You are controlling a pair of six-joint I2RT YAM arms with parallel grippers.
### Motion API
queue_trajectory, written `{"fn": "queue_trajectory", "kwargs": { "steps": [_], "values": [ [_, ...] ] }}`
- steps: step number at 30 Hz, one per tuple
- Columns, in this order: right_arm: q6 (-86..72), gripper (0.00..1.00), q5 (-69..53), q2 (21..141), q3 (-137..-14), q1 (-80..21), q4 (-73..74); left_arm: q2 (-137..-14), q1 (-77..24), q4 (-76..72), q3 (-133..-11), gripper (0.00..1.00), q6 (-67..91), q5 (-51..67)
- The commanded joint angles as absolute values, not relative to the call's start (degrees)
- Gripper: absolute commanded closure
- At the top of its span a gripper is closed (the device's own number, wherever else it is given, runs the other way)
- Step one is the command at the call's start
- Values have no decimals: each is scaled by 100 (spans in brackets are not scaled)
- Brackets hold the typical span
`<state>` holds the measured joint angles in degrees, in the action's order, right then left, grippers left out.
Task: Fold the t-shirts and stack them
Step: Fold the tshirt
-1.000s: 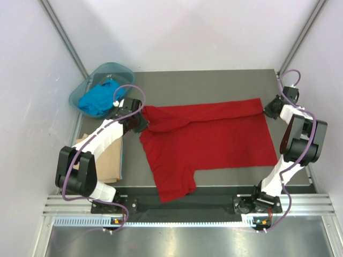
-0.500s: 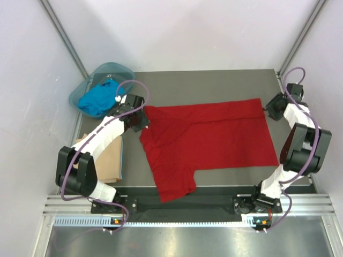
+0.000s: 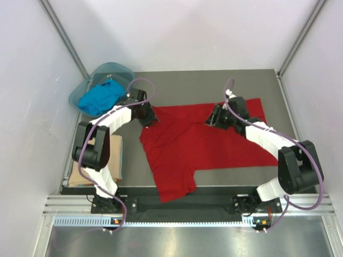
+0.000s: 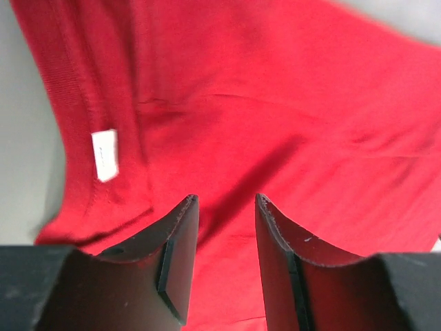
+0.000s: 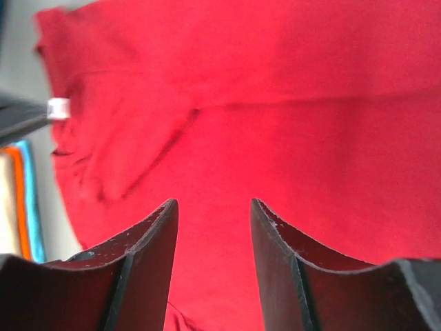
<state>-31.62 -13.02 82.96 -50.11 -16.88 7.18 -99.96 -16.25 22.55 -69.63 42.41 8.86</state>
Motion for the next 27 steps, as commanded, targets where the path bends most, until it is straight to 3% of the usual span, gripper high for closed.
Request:
{"fn": "queue_trajectory", "kwargs": {
  "steps": [1, 11, 20, 27],
  "values": [
    [-3287, 53, -1450, 8568, -5115, -2117, -351, -10256, -1485, 2381, -7277, 57, 4087, 1442],
    [-4490, 55, -555, 9755, -5599, -3391, -605, -9590, -1512, 2145, -6250, 57, 3885, 1212],
    [-4851, 54, 156, 10327, -5976, -3902, -1011, -8895, -1573, 1872, -5283, 57, 3955, 1556],
    [-5421, 54, 790, 10591, -6468, -4078, -12, -8895, -1591, 1767, -5037, 55, 3990, 1617]
  ]
}}
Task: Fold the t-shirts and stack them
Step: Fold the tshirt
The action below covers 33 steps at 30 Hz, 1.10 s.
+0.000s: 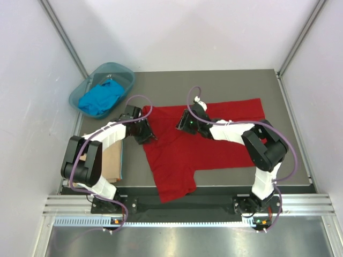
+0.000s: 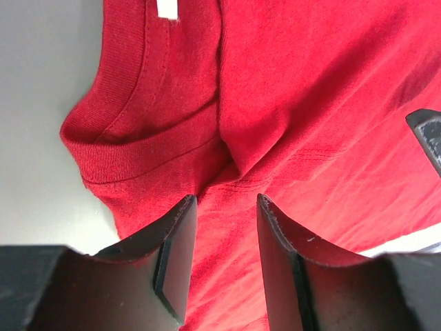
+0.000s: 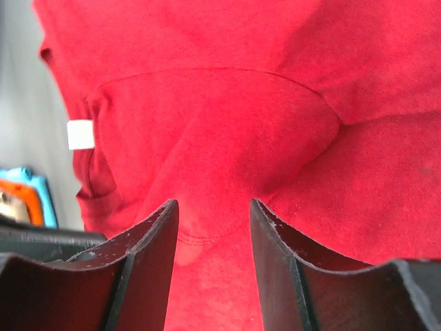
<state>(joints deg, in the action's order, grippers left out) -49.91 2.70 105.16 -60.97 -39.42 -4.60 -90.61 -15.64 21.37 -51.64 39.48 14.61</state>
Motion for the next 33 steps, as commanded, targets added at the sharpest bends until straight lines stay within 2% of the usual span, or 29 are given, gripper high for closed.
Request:
{"fn": "queue_trajectory", "kwargs": {
  "steps": [1, 10, 13, 17, 18, 21, 22, 27, 33],
  "values": [
    [-5536, 54, 887, 10626, -6495, -4087, 235, -8868, -1600, 1706, -5010, 55, 4025, 1643],
    [-6038, 54, 1169, 10793, -6609, -4175, 589, -9088, -1731, 1450, -4922, 54, 4183, 1556],
    [-6108, 55, 1160, 10881, -6644, -4184, 536, -9088, -1758, 1371, -4878, 59, 4236, 1547],
    [-6126, 60, 1230, 10942, -6688, -4166, 501, -8991, -1767, 1362, -4904, 75, 4298, 1494],
    [-6117, 66, 1257, 10934, -6688, -4166, 492, -8939, -1775, 1362, -4913, 85, 4333, 1494],
    [-6003, 79, 1283, 10838, -6724, -4166, 457, -8816, -1784, 1423, -4966, 100, 4412, 1477],
    [-5968, 86, 1283, 10802, -6741, -4166, 457, -8772, -1802, 1467, -4992, 100, 4430, 1468],
    [-5748, 100, 1327, 10416, -6715, -4166, 492, -8517, -1881, 1793, -5133, 100, 4614, 1310],
    [-5546, 100, 1318, 10125, -6671, -4157, 615, -8218, -1986, 1960, -5115, 100, 4834, 1178]
  ]
}}
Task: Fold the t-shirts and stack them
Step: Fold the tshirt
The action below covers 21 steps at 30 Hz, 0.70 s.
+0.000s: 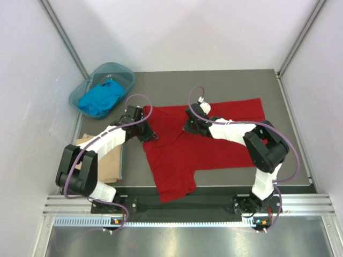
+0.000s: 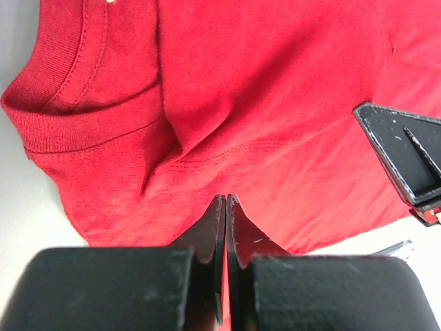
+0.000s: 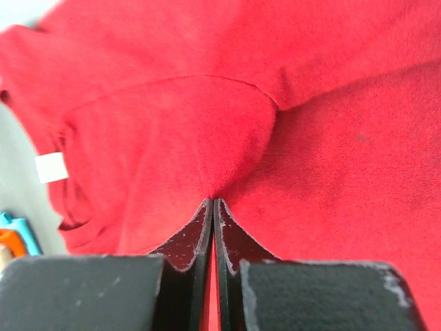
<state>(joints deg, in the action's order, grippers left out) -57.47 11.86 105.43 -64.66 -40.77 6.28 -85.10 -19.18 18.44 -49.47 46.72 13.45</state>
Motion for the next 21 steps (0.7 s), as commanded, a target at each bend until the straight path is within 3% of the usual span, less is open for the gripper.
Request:
{"fn": "queue_trajectory", "kwargs": {
  "steps": [1, 4, 10, 21],
  "values": [
    [-5520, 100, 1310, 10108, -6662, -4157, 615, -8192, -2021, 1969, -5115, 100, 4825, 1091],
    [-5476, 100, 1178, 10116, -6680, -4149, 580, -8296, -2021, 2126, -5211, 100, 4589, 915],
    [-5142, 100, 458, 10265, -6706, -4122, -219, -8560, -2021, 1855, -5089, 65, 4315, 1081],
    [-5124, 98, -220, 10740, -6592, -3911, -1213, -8736, -2021, 1794, -4887, 56, 4166, 764]
  ]
}}
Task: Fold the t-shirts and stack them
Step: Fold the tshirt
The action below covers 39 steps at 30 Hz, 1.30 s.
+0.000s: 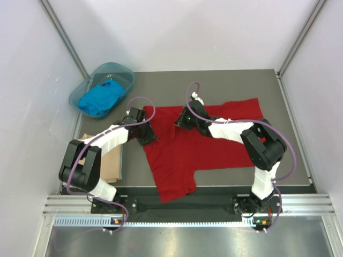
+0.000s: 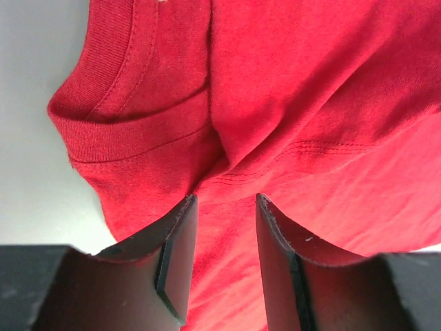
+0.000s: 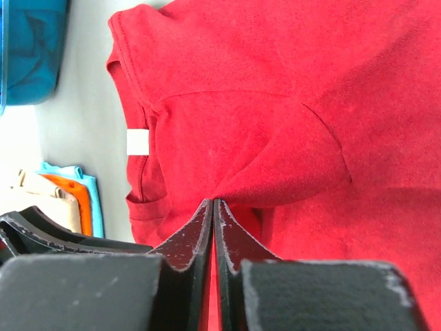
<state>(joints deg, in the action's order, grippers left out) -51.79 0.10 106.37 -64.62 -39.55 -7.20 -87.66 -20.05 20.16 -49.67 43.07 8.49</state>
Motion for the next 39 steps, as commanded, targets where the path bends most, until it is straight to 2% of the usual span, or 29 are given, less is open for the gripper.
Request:
{"fn": "queue_trajectory", "kwargs": {
  "steps": [1, 7, 9, 11, 12, 15, 21, 25, 29, 35, 39],
  "values": [
    [-5124, 96, -220, 10758, -6635, -3885, -1213, -8771, -2021, 1697, -4861, 56, 4149, 826],
    [-5063, 86, -290, 10942, -6803, -3858, -1125, -9087, -2021, 1441, -4808, 56, 4175, 897],
    [-5045, 84, -299, 10977, -6812, -3850, -1108, -9228, -2021, 1389, -4816, 60, 4184, 923],
    [-5019, 82, -299, 10995, -6820, -3850, -1064, -9298, -2021, 1275, -4825, 70, 4227, 1028],
    [-5010, 82, -299, 11004, -6820, -3841, -1055, -9325, -2021, 1266, -4860, 84, 4262, 1063],
    [-4983, 82, -316, 10978, -6794, -3832, -1037, -9290, -2021, 1274, -5009, 100, 4385, 1178],
    [-4746, 78, -316, 10820, -6899, -3797, -844, -9105, -2021, 1397, -5492, 100, 4755, 1441],
    [-4579, 75, -316, 10723, -7040, -3779, -651, -9272, -2021, 2064, -6159, 100, 4746, 1126],
    [-4518, 71, -378, 10626, -7066, -3779, -466, -9343, -2021, 2093, -6284, 100, 4833, 1081],
    [-4368, 52, -37, 10170, -6856, -3788, -229, -9825, -1908, 2109, -7109, 100, 4974, 993],
    [-4096, 50, 307, 9967, -6785, -3788, -141, -10291, -1627, 1987, -7777, 100, 5203, 1353]
  ]
}}
